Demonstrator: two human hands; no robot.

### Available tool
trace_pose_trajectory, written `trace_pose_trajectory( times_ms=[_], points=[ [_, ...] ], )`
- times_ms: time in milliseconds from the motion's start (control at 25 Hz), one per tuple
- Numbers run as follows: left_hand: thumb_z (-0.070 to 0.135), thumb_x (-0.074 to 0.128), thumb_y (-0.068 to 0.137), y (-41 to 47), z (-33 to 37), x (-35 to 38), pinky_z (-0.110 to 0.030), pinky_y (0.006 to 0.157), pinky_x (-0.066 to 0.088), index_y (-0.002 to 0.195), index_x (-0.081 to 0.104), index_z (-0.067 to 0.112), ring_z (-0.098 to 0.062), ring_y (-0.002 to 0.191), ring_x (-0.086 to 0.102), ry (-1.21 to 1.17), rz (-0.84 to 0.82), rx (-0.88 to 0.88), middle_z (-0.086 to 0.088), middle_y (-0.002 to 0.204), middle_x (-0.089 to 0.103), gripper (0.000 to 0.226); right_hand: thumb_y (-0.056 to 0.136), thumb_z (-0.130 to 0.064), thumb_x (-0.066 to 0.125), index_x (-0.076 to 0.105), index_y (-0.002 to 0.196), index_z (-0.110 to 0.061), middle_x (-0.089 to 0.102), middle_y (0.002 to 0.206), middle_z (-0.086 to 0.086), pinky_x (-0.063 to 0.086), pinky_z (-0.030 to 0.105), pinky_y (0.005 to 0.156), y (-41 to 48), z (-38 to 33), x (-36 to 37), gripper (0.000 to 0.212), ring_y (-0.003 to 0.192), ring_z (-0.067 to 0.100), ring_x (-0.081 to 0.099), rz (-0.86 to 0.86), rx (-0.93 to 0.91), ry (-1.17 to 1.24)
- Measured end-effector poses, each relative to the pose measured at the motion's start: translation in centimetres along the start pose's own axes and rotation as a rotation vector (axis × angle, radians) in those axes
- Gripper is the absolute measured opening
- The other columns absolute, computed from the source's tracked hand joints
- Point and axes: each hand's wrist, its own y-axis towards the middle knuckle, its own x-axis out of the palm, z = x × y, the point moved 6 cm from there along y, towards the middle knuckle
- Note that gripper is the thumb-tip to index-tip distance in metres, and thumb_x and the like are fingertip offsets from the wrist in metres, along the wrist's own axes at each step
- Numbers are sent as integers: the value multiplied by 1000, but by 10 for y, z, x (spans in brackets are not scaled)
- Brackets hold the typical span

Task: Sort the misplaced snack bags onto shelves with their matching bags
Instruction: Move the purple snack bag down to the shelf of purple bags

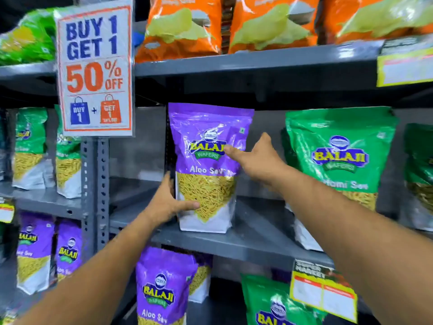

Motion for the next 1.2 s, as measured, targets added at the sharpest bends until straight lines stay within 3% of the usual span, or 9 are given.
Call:
trace_pose_trajectory(
  times_ms=[120, 280, 360, 480, 680, 840, 1000, 1080, 1200],
  points=[
    [35, 96, 25, 15, -27, 7, -23, 70, 55, 106, 54, 18, -9, 83, 69, -121, -95, -30, 6, 90, 76, 93, 73, -39, 80, 34, 129, -4, 60, 127, 10, 50, 45, 98, 32, 3, 17, 81, 113, 27, 61, 95, 24, 217],
    [13, 91, 38, 17, -49, 8, -26, 74, 55, 106, 59, 14, -17, 87, 69, -131, -128, -51, 1, 94, 77, 75, 69, -17, 85, 55, 97, -8, 73, 92, 7, 61, 37, 69, 55, 3, 27, 41, 75, 20, 73, 128, 0, 523],
    [9, 89, 43, 13, -48, 9, -27, 76, 55, 106, 60, 14, -16, 89, 69, -141, -148, -64, 0, 96, 76, 70, 72, -9, 82, 64, 83, -12, 74, 76, 2, 58, 27, 55, 52, -1, 28, 21, 59, 14, 71, 71, -36, 585],
    [-3, 86, 48, 4, -38, 9, -29, 79, 56, 104, 61, 16, -17, 91, 70, -103, -145, -43, -2, 99, 76, 64, 77, -7, 77, 70, 84, -13, 77, 69, -2, 58, 27, 56, 36, -12, 30, 12, 62, 14, 73, -110, -97, 619],
    [7, 93, 43, -29, -3, 4, -41, 91, 54, 114, 58, 11, -25, 103, 68, -2, -97, -1, -10, 110, 73, 79, 81, -10, 74, 73, 91, -14, 78, 75, -4, 62, 38, 73, -2, -44, 7, 11, 75, 19, 73, -185, -249, 540],
    [15, 94, 41, -89, 19, 12, -36, 90, 54, 119, 52, 12, -22, 106, 67, 30, -67, -48, -9, 113, 71, 88, 84, -8, 71, 70, 86, -17, 73, 58, -12, 48, 15, 45, -50, -59, -14, 9, 56, 3, 67, -161, -307, 433],
    [16, 92, 41, -154, 26, 35, -37, 88, 55, 121, 51, 10, -24, 105, 68, -27, -107, -125, -11, 115, 70, 90, 80, -14, 75, 74, 82, -14, 77, 76, 3, 60, 35, 65, -98, -45, -35, 3, 69, 15, 70, -144, -271, 337],
    [14, 91, 42, -183, 21, 51, -35, 85, 56, 119, 51, 9, -24, 104, 68, -61, -131, -179, -11, 114, 70, 88, 76, -23, 78, 74, 83, -10, 77, 94, 16, 59, 47, 75, -117, -26, -46, 16, 76, 20, 67, -129, -232, 265],
    [17, 92, 39, -222, 7, 81, -35, 84, 56, 113, 53, 11, -24, 102, 68, -68, -145, -253, -9, 110, 71, 84, 60, -49, 80, 73, 90, 1, 74, 102, 24, 59, 55, 80, -143, 13, -65, 59, 81, 23, 67, -108, -152, 154]
  ],
)
